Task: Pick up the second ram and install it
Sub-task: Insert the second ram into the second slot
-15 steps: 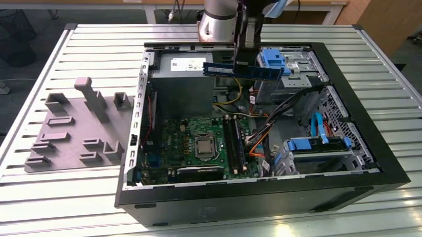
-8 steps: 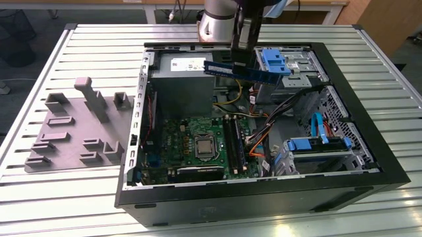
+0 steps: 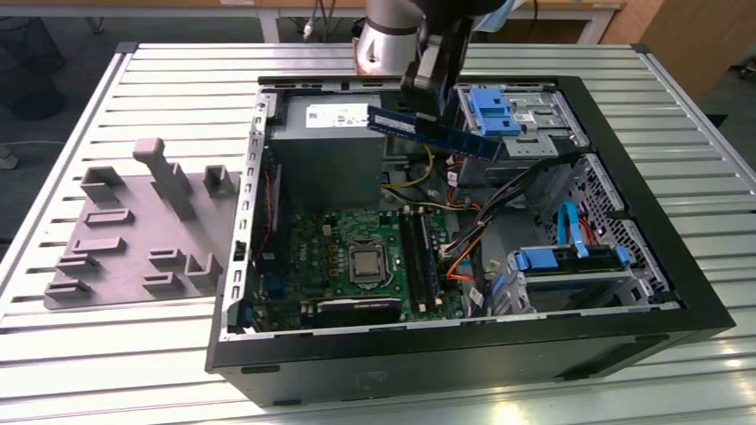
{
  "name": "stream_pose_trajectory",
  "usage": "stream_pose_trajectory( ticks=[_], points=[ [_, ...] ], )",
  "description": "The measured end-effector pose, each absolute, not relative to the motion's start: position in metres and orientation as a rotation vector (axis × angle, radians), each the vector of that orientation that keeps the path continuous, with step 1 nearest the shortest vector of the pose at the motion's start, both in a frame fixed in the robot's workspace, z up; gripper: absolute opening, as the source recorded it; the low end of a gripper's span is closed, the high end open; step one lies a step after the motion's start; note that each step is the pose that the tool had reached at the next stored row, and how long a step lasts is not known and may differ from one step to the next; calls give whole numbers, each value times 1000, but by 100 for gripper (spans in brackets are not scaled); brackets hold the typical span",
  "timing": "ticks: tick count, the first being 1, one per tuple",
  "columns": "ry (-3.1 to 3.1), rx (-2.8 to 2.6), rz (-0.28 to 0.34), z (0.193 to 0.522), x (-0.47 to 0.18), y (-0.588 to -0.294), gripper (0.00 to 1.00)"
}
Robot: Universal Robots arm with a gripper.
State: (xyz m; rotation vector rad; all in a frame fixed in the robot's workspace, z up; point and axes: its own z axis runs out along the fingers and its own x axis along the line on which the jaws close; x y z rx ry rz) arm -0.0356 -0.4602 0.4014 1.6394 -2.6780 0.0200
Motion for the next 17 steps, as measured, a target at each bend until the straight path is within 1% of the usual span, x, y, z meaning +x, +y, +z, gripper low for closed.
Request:
stream_pose_trajectory(
  ticks=[17],
  points=[
    [-2715, 1577, 20, 401, -36, -460, 14]
  ],
)
